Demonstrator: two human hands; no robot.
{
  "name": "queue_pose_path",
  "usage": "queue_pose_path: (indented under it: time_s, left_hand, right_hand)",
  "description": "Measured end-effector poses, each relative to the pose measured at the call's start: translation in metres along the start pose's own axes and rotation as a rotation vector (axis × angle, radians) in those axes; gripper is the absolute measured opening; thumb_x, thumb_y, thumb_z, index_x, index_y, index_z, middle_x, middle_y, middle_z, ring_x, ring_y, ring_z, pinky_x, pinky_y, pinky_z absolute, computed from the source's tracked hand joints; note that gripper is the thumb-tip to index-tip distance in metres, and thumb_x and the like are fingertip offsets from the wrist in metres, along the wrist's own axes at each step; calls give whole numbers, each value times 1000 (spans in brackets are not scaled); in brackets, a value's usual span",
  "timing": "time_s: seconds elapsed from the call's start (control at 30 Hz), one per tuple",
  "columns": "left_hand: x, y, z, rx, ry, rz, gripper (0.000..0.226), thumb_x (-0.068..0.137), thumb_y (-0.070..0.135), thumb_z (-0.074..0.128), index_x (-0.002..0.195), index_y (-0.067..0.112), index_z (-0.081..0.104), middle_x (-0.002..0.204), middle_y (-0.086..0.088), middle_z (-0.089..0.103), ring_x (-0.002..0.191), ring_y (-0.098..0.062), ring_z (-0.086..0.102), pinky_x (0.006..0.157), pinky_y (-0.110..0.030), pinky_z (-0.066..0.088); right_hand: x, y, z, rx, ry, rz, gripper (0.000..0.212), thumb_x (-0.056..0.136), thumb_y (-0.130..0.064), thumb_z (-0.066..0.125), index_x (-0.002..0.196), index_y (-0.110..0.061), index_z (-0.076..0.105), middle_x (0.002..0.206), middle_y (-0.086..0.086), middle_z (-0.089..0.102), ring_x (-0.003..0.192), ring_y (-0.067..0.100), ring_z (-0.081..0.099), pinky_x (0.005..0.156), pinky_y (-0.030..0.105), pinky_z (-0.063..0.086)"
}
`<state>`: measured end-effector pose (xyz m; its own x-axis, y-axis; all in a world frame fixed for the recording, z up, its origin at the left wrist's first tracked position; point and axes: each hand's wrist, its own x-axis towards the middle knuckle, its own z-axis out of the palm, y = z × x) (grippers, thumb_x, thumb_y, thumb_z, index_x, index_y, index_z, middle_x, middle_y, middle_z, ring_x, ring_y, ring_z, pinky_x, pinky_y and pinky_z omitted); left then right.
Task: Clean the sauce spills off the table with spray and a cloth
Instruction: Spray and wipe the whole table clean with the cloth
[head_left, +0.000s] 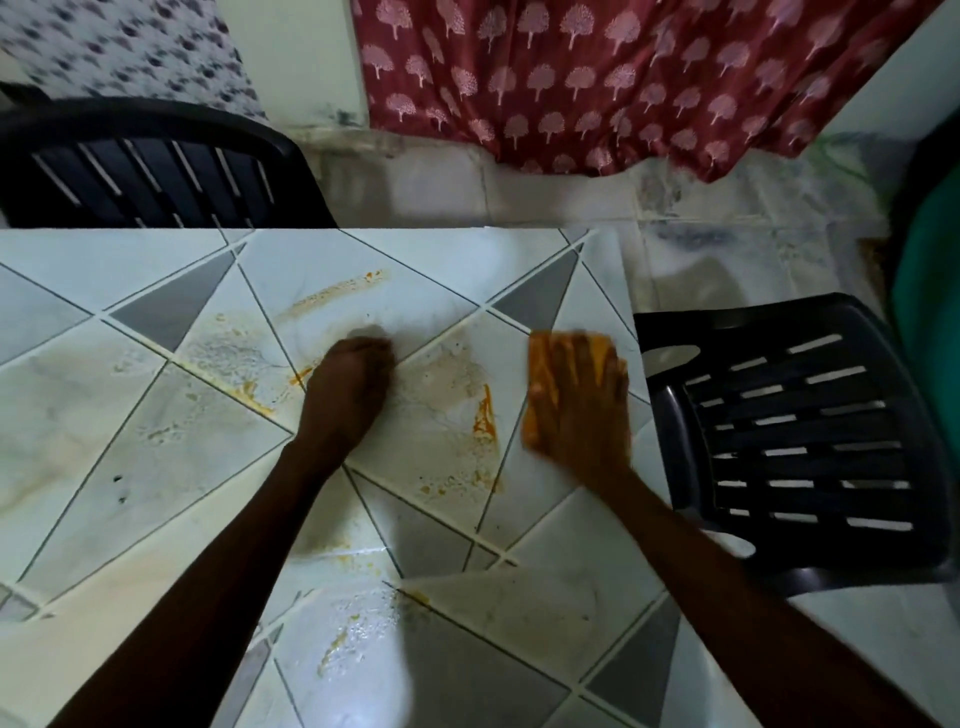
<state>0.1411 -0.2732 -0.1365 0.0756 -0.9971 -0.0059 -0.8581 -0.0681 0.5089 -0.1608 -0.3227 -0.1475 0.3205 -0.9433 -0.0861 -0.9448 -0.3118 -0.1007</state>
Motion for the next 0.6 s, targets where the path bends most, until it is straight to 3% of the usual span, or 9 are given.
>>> queue_pose_path:
  time_s: [0.1, 0.2, 0.3, 0.37, 0.5, 0.6]
  left_hand:
    - [-5, -9, -7, 37, 74, -46, 22, 84, 20, 57, 89, 10, 76, 97, -12, 72, 88, -35, 63, 75, -37, 50]
    - [-10, -14, -12, 42, 175, -116, 12, 82, 17, 61, 85, 14, 72, 90, -9, 71, 86, -34, 59, 71, -36, 46]
    - [-5, -25, -13, 68, 229, -165, 21, 85, 24, 62, 103, 14, 67, 103, -9, 66, 97, -32, 57, 79, -38, 44]
    - [1, -36, -16, 117, 214, -142, 34, 88, 31, 63, 118, 15, 64, 118, -8, 62, 109, -31, 56, 88, -39, 45]
    - [9, -52, -17, 142, 135, -119, 44, 92, 42, 58, 127, 15, 59, 128, -7, 58, 118, -29, 54, 95, -43, 45]
    - [11, -53, -16, 187, 98, -88, 45, 95, 41, 53, 128, 11, 60, 130, -9, 59, 118, -31, 55, 97, -44, 44]
  right_hand:
    - [100, -57, 0, 34, -15, 33, 66, 102, -51, 32, 161, -25, 17, 169, 13, 17, 151, 48, 16, 119, 65, 18]
    - [106, -104, 12, 8, 12, -55, 67, 100, -50, 31, 162, -25, 20, 170, 11, 15, 153, 47, 14, 121, 63, 15]
    - [37, -98, 19, 4, -39, -326, 67, 104, -49, 31, 163, -27, 9, 171, 7, 4, 157, 38, 2, 122, 60, 13]
    - [-20, -77, 16, 9, -85, -391, 67, 104, -48, 30, 163, -28, 7, 172, 5, 3, 157, 35, 0, 122, 60, 13]
    - [-80, -28, 10, 27, -109, -395, 69, 101, -48, 39, 163, -27, 15, 170, 7, 14, 156, 36, 14, 118, 64, 25]
    - [-19, -27, 8, -21, -131, -285, 70, 103, -52, 30, 163, -25, 8, 171, 11, 7, 156, 41, 10, 119, 65, 19]
